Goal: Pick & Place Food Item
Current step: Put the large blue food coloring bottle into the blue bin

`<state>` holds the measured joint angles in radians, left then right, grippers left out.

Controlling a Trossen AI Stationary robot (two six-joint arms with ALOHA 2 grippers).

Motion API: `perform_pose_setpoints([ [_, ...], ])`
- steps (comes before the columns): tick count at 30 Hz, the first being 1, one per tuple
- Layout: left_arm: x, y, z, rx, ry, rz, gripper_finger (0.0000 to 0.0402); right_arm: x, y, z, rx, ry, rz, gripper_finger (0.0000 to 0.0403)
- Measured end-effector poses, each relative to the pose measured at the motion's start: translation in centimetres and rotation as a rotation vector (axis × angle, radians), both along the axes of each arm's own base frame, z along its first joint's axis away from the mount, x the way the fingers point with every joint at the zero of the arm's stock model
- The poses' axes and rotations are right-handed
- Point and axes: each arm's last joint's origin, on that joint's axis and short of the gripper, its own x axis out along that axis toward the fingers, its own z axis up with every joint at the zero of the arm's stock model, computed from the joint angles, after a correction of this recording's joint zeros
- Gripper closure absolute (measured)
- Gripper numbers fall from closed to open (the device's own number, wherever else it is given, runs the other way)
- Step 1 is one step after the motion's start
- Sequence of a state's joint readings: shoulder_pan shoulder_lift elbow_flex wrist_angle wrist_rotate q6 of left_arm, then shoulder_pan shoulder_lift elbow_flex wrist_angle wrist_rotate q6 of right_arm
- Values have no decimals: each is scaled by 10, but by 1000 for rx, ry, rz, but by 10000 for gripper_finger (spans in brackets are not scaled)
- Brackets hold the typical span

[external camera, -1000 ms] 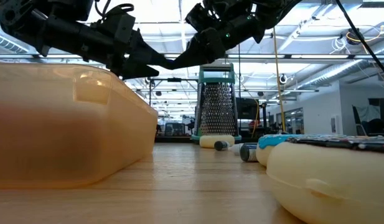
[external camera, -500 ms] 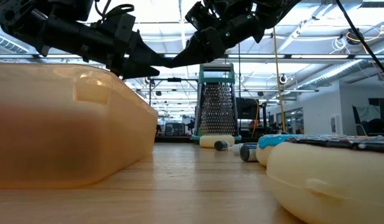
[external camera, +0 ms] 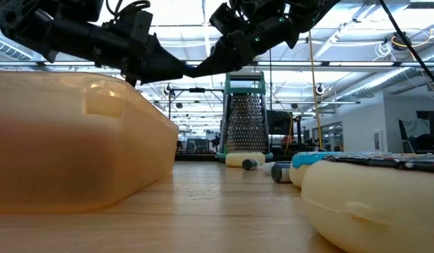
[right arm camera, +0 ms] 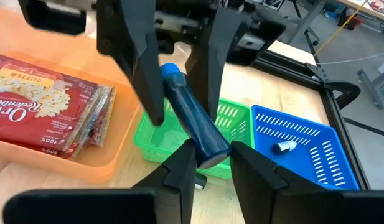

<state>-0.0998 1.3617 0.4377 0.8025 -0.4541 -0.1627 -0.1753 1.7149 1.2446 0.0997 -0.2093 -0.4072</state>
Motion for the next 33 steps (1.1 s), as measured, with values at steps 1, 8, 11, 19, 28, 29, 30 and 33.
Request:
perform_pose_setpoints([
  [1,0,0,1,6,-10,0,272,0,0,0,1,1,0,315],
  [8,0,1,4,25,-31,9,309,0,0,0,27,1,-9,295],
  [11,0,0,4,25,-29,10,324,0,0,0,27,1,-8,290],
  [19,-1,2,4,37,-25,68,320,0,0,0,19,1,-26,289],
  [28,-10,11,18,100,-52,274,333,-11,-2,8,51,60,-168,289],
  [29,-11,14,20,101,-58,300,333,-13,-2,10,59,62,-171,289],
  [30,-12,16,21,103,-57,326,330,-14,-1,12,71,64,-177,289],
  [33,-14,24,19,106,-28,381,323,-23,2,11,138,117,-184,289],
])
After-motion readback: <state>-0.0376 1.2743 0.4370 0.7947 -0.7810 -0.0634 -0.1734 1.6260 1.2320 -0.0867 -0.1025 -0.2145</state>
